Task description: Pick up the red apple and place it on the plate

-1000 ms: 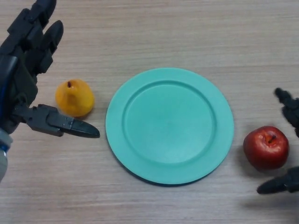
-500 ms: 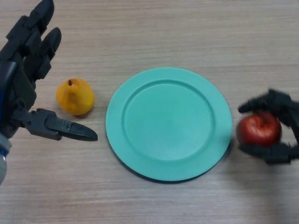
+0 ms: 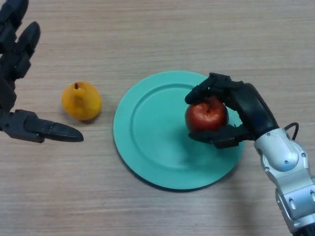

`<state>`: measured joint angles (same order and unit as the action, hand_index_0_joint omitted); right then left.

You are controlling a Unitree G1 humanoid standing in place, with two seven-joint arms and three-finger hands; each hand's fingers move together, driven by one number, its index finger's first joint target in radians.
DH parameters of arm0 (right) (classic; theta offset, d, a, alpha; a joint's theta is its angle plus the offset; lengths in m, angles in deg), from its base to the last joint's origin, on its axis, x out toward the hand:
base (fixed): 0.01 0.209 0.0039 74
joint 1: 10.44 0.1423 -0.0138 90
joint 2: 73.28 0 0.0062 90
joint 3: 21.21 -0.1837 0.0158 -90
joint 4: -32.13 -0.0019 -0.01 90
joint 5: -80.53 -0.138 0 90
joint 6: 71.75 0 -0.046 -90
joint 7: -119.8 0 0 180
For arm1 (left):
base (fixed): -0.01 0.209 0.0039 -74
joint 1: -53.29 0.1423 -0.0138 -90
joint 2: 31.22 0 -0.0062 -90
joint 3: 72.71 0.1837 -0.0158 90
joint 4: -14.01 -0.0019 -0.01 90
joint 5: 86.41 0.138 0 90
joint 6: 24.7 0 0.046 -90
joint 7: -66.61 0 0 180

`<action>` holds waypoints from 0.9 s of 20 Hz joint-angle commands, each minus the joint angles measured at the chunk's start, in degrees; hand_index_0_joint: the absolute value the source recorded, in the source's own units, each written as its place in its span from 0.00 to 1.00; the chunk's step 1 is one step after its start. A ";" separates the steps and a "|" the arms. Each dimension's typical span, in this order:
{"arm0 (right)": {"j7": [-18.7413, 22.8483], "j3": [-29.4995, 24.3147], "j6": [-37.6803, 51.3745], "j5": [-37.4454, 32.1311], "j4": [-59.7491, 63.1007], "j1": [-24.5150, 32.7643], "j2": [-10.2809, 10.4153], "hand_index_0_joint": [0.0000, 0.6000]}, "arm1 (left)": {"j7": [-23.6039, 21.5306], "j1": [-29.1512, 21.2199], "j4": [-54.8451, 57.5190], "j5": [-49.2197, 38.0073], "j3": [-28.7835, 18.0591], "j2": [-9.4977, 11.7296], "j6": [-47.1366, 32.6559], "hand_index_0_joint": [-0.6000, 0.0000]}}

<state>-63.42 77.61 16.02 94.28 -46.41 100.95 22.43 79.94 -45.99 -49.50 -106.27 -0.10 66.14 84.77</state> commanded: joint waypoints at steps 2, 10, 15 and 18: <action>3.28 -1.39 1.76 -0.35 -3.37 2.02 -0.62 0.75 | -0.02 -1.01 1.79 -2.08 -6.25 3.30 -7.40 1.00; -2.84 -7.81 -5.03 -5.84 -13.32 5.83 -0.99 0.00 | -1.92 -2.48 2.28 -0.45 -5.08 3.11 -9.68 1.00; -8.80 -11.69 -8.07 -12.21 -24.23 2.95 -5.21 0.00 | -2.31 -1.11 4.16 0.56 -3.27 1.68 -7.57 1.00; -10.32 -15.63 -16.96 -19.98 -34.10 -1.24 -7.18 0.00 | -1.86 -1.28 3.54 1.38 -2.85 1.42 -6.49 1.00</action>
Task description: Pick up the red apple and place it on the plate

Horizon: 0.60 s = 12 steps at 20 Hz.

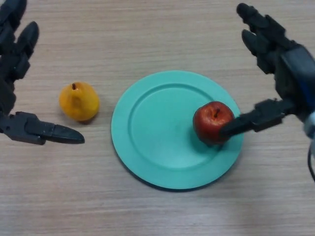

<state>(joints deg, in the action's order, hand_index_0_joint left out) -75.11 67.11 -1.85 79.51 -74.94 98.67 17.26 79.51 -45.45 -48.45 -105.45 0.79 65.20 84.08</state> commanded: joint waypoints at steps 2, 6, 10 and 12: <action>3.33 -6.72 -2.46 -10.63 -9.99 -1.90 -2.36 0.00 | -1.65 -0.85 2.12 1.15 -4.15 1.49 -7.48 1.00; 4.53 -6.77 -4.73 -11.32 -16.31 -6.16 -3.49 0.00 | -0.52 0.22 0.30 4.52 -3.84 1.33 -9.68 1.00; 3.55 -6.50 -6.27 -8.46 -19.24 -7.07 -3.17 0.00 | -1.43 0.26 -0.39 5.81 -3.41 0.94 -10.74 1.00; 3.57 -6.86 -6.19 -8.13 -19.84 -7.90 -2.65 0.00 | -0.89 0.43 -0.06 6.05 -3.04 0.73 -10.41 1.00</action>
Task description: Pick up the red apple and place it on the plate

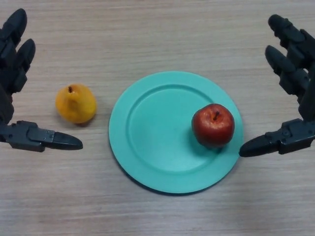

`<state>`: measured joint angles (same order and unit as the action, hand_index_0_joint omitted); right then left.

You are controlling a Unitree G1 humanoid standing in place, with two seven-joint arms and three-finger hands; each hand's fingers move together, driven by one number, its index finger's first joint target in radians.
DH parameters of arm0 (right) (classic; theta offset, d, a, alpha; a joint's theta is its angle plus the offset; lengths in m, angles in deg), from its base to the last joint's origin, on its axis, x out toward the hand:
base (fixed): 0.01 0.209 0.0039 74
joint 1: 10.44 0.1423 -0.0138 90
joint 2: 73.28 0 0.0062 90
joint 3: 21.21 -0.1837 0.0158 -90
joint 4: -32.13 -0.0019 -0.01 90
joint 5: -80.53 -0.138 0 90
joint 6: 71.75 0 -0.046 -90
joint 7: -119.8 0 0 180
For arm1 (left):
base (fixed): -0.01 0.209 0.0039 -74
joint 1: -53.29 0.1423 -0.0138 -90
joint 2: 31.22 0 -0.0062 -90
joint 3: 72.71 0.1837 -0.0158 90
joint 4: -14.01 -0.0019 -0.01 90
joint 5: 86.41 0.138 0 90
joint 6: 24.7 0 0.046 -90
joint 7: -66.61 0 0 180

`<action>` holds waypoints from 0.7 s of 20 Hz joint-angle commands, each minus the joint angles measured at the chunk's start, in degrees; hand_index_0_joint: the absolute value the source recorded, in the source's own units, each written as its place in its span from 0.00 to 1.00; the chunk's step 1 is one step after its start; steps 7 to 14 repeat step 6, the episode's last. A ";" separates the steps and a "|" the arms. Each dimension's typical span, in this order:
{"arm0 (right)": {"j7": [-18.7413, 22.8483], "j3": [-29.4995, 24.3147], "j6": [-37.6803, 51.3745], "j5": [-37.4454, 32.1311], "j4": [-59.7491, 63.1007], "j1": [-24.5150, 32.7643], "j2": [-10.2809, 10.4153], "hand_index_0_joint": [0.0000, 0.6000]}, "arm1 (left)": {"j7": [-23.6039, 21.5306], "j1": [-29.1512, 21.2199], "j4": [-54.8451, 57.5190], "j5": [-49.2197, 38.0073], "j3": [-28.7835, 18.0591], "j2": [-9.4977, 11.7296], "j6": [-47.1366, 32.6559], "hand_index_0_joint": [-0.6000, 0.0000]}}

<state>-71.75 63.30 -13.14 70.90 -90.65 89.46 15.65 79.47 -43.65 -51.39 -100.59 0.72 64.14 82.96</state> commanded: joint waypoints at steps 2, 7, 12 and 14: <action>0.84 -2.85 4.08 -1.04 -5.75 0.64 -0.36 0.00 | -0.34 -1.17 3.80 1.05 -3.21 1.82 -8.15 1.00; -0.41 -2.52 1.23 -2.61 -8.26 0.25 -0.51 0.00 | 1.07 -1.48 6.07 -0.92 -4.69 2.66 -3.97 1.00; -0.41 -2.52 1.23 -2.61 -8.26 0.25 -0.51 0.00 | 1.07 -1.48 6.07 -0.92 -4.69 2.66 -3.97 1.00; -0.41 -2.52 1.23 -2.61 -8.26 0.25 -0.51 0.00 | 1.07 -1.48 6.07 -0.92 -4.69 2.66 -3.97 1.00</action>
